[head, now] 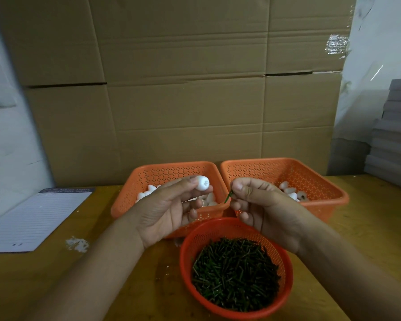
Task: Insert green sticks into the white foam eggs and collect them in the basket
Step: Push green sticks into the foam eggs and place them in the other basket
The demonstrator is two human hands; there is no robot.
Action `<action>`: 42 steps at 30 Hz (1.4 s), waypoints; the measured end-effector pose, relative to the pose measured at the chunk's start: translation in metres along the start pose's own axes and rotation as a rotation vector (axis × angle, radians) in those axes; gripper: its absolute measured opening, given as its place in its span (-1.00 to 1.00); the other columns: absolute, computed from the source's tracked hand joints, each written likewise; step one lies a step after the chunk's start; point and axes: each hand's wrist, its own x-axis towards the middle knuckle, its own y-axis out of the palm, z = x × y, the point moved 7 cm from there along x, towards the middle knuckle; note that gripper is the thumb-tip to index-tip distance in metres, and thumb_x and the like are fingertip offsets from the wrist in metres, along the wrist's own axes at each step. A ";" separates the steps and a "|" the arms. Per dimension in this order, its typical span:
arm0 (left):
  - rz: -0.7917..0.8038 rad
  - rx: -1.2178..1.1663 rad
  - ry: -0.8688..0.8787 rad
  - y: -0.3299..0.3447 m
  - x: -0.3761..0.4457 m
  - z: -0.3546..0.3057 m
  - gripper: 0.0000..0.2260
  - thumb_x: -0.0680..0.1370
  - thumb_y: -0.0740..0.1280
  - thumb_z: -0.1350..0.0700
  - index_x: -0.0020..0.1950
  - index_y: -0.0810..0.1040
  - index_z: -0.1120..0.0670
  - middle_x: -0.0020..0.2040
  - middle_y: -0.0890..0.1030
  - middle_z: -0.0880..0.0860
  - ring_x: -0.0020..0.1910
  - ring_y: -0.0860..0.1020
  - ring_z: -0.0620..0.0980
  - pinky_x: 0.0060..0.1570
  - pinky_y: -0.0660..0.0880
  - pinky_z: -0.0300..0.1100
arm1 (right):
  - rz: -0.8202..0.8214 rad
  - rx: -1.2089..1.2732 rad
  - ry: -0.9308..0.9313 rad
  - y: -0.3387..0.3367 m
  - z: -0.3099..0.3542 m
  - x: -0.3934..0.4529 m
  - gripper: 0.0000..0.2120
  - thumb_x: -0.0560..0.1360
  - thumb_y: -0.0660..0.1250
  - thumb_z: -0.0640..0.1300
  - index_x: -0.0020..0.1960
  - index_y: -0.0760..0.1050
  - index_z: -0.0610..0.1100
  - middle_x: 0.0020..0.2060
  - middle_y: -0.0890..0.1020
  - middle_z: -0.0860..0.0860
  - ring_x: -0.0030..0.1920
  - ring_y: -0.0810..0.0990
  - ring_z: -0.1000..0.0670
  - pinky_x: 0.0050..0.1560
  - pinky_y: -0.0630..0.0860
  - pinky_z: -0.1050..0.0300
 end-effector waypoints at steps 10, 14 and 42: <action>-0.008 0.018 0.027 0.001 -0.001 0.000 -0.74 0.39 0.54 0.04 0.06 0.73 0.02 0.14 0.69 0.08 -0.17 0.63 -0.10 -0.25 0.56 -0.27 | -0.126 0.041 -0.069 -0.011 -0.001 0.004 -0.89 0.35 0.44 -0.27 -0.14 0.66 -0.28 -0.17 0.70 -0.25 -0.22 0.73 -0.03 -0.29 0.62 0.30; -0.037 0.041 0.040 0.000 0.000 0.002 -0.72 0.34 0.57 0.06 0.05 0.73 0.01 0.01 0.67 0.06 -0.18 0.62 -0.10 -0.29 0.54 -0.28 | -0.199 -0.101 -0.151 -0.013 0.001 0.003 -0.93 0.44 0.44 -0.23 -0.11 0.66 -0.22 -0.17 0.72 -0.17 -0.22 0.71 0.01 -0.33 0.59 0.27; -0.105 0.248 0.149 0.008 -0.004 -0.002 -0.61 0.31 0.58 0.12 0.11 0.64 0.10 -0.03 0.71 0.04 -0.21 0.63 -0.14 -0.26 0.55 -0.29 | -0.266 -0.397 -0.238 -0.009 -0.001 0.001 -0.87 0.50 0.45 -0.14 -0.21 0.71 -0.08 -0.38 0.61 -0.11 -0.38 0.50 0.02 -0.45 0.42 0.26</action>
